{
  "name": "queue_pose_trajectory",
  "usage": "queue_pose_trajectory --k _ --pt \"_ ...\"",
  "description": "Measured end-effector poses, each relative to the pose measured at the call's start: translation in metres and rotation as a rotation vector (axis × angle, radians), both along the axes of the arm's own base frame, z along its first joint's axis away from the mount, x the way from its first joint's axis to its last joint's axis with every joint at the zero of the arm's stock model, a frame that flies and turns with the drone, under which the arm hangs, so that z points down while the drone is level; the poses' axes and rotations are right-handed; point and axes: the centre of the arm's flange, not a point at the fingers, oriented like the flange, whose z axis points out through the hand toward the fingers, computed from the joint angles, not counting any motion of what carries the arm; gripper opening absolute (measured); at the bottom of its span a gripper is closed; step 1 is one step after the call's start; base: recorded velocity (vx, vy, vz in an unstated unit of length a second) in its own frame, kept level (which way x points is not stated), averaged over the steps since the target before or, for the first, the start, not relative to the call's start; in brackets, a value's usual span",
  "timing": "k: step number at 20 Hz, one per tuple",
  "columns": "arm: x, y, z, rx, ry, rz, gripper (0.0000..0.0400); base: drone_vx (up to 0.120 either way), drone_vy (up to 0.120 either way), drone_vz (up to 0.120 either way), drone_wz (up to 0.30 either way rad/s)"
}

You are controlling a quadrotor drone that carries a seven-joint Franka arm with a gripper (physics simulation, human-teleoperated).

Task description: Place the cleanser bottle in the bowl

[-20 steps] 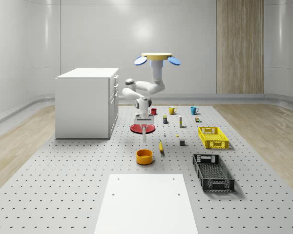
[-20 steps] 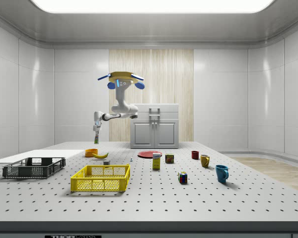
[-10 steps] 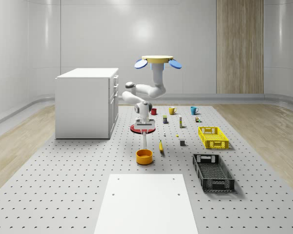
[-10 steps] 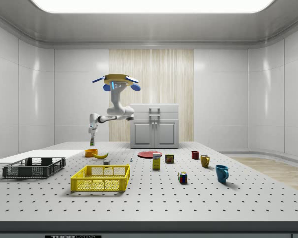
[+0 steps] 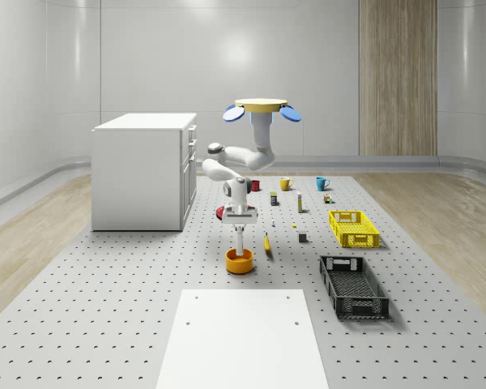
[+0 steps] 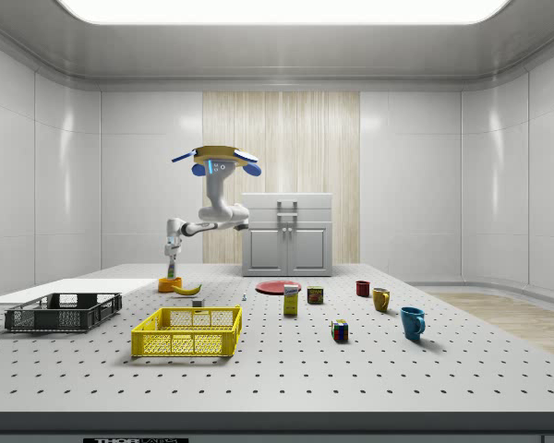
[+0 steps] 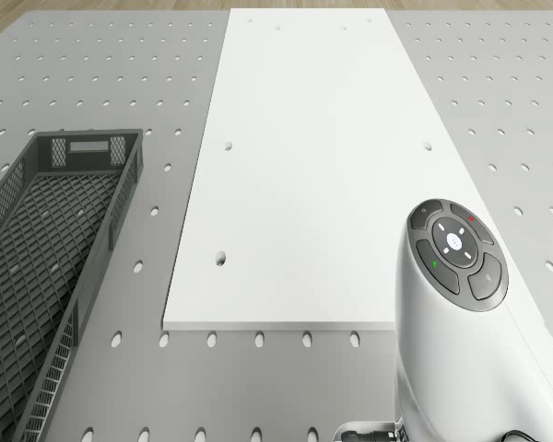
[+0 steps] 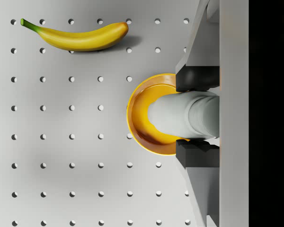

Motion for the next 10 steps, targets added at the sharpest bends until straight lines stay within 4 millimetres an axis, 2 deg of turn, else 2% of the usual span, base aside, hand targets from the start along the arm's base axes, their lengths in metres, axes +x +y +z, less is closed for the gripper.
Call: queue_pose_trajectory --k 10 --pt "0.0 0.0 0.037 -0.001 0.0 -0.002 0.0147 0.0 0.0 0.0 0.0"
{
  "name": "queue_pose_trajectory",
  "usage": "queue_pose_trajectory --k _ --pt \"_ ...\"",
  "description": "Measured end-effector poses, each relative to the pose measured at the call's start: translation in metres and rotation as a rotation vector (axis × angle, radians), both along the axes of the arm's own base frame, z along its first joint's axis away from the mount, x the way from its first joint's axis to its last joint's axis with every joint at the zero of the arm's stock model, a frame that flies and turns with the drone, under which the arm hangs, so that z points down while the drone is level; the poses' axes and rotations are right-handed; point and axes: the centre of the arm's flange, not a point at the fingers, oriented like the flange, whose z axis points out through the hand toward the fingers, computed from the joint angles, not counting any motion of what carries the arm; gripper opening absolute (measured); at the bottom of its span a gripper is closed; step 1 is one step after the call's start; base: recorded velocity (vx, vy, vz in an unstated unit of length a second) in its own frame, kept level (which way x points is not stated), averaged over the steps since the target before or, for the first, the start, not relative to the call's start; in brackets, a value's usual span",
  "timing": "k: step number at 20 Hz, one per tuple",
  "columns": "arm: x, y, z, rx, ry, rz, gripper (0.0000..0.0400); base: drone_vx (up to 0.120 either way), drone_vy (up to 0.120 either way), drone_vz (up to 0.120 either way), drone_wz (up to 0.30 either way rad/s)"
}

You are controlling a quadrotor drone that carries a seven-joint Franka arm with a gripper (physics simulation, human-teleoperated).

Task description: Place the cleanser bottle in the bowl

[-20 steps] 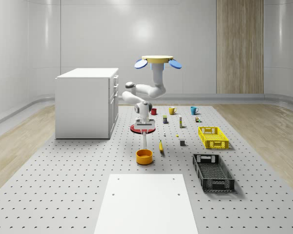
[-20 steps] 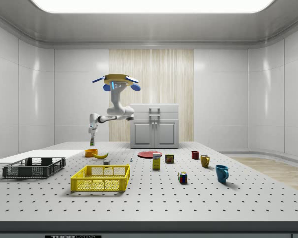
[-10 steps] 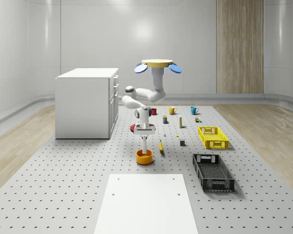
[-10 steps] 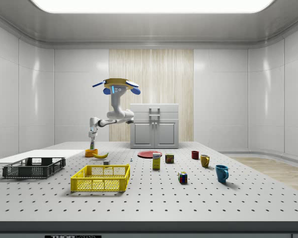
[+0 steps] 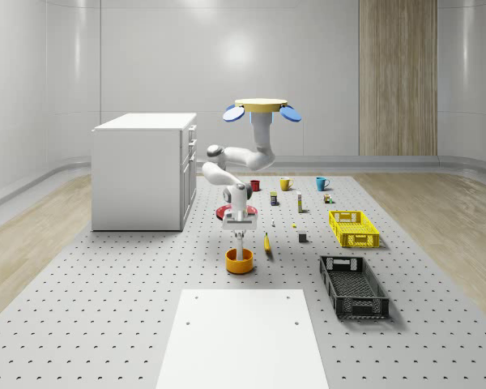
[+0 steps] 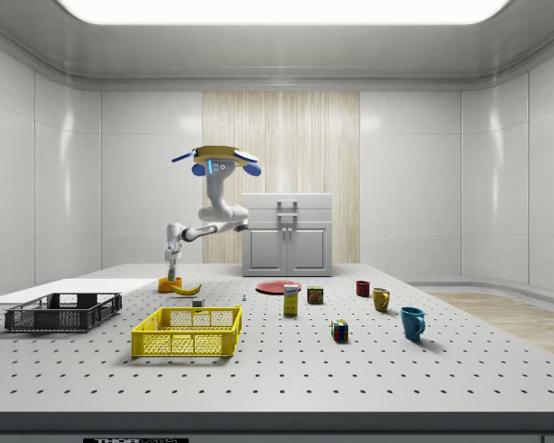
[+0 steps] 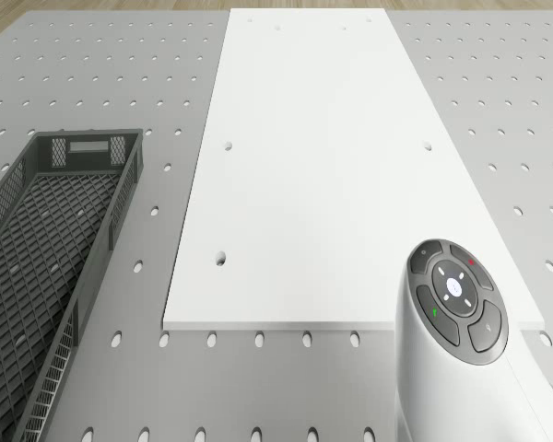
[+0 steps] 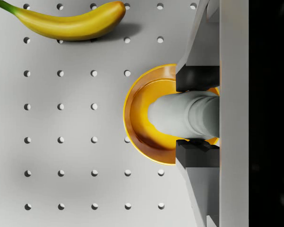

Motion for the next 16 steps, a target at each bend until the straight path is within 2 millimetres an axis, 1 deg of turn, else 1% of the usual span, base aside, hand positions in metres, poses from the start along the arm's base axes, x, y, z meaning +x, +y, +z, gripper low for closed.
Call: queue_pose_trajectory --k 6,7,8,9,10,11,13,16 --pt "0.0 0.0 0.021 0.0 0.0 0.0 0.0148 0.0 0.0 0.0 0.0" --pt "0.0 0.003 0.023 0.003 0.0 -0.023 0.0187 0.0 0.0 0.0 0.0" --pt "0.0 0.002 0.025 0.004 0.0 -0.023 0.0234 0.0 0.0 0.0 0.0" --pt "0.0 0.002 0.026 0.004 0.0 -0.02 0.0271 0.0 0.0 0.0 0.0" --pt "0.0 0.001 0.026 0.004 0.0 -0.017 0.0299 0.0 0.0 0.0 0.0" --pt "0.0 0.001 0.024 0.003 0.0 -0.015 0.0322 0.0 0.0 0.0 0.0" --pt "0.0 0.001 0.019 0.003 -0.001 -0.012 0.0352 0.0 0.0 0.0 0.0" --pt "0.0 0.0 0.008 0.003 -0.001 -0.009 0.0378 0.0 0.0 0.0 0.0"
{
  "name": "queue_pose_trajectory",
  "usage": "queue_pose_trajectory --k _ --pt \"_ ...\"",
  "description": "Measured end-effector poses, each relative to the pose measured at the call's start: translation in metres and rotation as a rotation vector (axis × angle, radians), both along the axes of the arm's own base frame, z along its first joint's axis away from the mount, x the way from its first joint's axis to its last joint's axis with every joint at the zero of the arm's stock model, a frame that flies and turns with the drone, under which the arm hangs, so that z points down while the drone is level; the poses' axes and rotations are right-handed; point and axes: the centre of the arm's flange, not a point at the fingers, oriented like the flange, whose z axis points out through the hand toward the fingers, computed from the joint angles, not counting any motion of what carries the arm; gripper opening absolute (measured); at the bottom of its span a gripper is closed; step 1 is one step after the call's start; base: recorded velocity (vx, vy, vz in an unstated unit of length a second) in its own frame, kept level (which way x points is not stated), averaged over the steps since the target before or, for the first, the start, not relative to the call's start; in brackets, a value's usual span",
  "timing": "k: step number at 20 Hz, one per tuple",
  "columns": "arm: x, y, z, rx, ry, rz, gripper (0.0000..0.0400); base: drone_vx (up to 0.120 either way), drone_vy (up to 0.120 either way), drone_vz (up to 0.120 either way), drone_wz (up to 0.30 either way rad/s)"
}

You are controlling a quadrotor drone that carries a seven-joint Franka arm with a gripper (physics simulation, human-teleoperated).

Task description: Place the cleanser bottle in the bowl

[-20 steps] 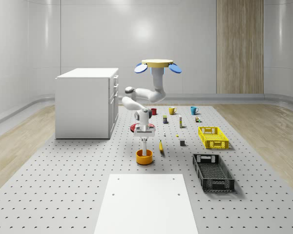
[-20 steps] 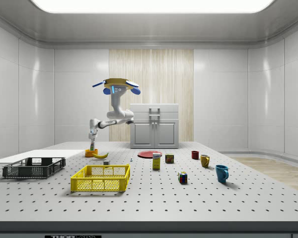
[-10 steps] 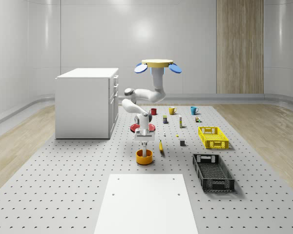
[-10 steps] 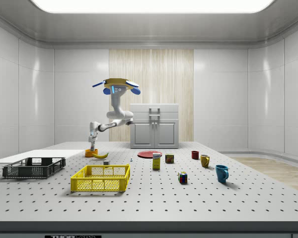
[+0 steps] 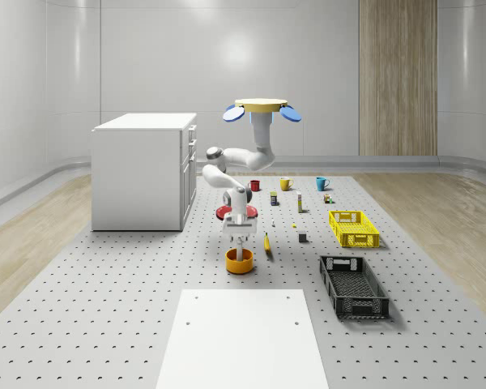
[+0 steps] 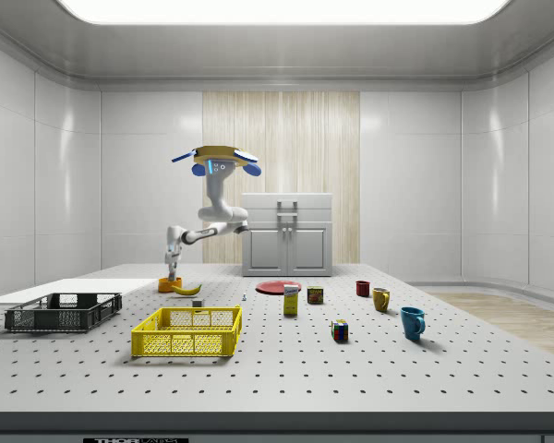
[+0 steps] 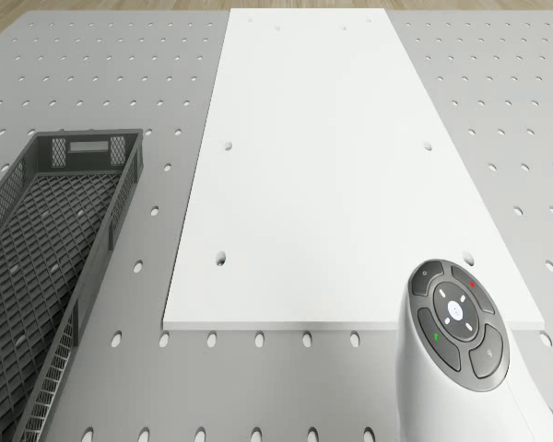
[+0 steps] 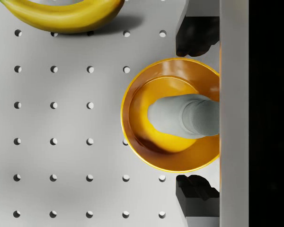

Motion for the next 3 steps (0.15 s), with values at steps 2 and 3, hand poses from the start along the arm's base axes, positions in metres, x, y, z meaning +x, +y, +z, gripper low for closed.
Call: queue_pose_trajectory --k 2,3 --pt "0.0 -0.0002 -0.007 0.0 0.0 0.001 0.0386 0.0 0.0 0.0 0.0" --pt "0.0 -0.0002 -0.008 0.0 0.0 0.001 0.0387 0.0 0.0 0.0 0.0"
